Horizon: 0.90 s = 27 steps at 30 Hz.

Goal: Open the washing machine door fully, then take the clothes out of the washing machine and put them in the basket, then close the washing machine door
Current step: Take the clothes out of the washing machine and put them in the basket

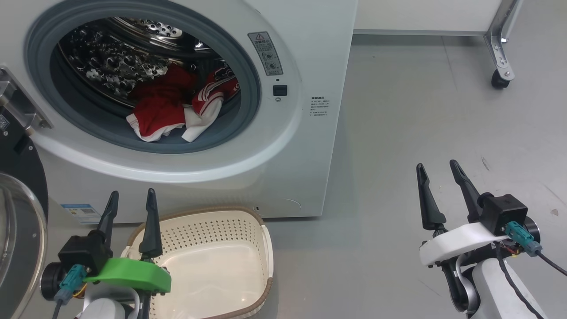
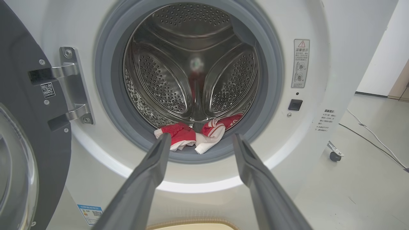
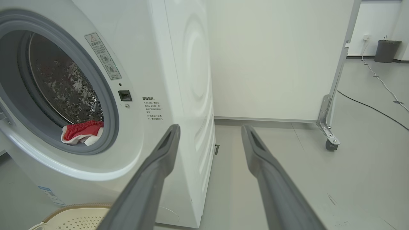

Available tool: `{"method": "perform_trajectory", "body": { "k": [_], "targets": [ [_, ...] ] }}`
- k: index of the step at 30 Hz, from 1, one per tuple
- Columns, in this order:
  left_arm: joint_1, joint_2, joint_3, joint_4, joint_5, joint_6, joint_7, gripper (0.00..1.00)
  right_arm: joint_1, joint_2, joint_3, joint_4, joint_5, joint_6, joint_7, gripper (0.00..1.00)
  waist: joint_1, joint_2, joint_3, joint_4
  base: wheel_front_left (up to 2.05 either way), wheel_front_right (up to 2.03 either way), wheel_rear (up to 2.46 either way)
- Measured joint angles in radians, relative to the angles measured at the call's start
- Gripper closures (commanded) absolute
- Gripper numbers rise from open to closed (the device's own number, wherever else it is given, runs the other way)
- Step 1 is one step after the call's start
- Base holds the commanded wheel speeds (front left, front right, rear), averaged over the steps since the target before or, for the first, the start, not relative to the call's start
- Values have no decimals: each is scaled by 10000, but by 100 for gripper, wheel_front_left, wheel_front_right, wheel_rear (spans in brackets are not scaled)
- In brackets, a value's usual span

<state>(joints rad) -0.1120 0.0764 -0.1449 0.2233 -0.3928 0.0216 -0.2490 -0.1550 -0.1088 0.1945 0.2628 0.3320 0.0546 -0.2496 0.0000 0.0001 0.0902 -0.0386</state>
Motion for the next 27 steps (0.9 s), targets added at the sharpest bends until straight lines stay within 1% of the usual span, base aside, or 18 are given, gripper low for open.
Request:
{"method": "perform_trajectory", "body": {
  "k": [11, 20, 24, 27],
  "targets": [
    [6, 29, -2, 58, 0, 50, 27, 0, -4, 44, 84, 6, -2, 2, -23, 0, 0, 0, -2, -101, 0, 0, 0],
    [9, 261, 184, -92, 178, 366, 186, 0, -12, 142, 286, -102, -2, 56, -23, 0, 0, 0, 346, -409, 0, 0, 0],
    [-7, 336, 265, -242, 384, 539, 293, 0, -14, 217, 240, -268, 182, 58, -23, 0, 0, 0, 636, -586, 0, 0, 0],
    [-53, 368, 276, -393, 518, 579, 439, 0, -97, 232, 288, -470, 230, 59, -23, 0, 0, 0, 916, -718, 0, 0, 0]
  ]
}}
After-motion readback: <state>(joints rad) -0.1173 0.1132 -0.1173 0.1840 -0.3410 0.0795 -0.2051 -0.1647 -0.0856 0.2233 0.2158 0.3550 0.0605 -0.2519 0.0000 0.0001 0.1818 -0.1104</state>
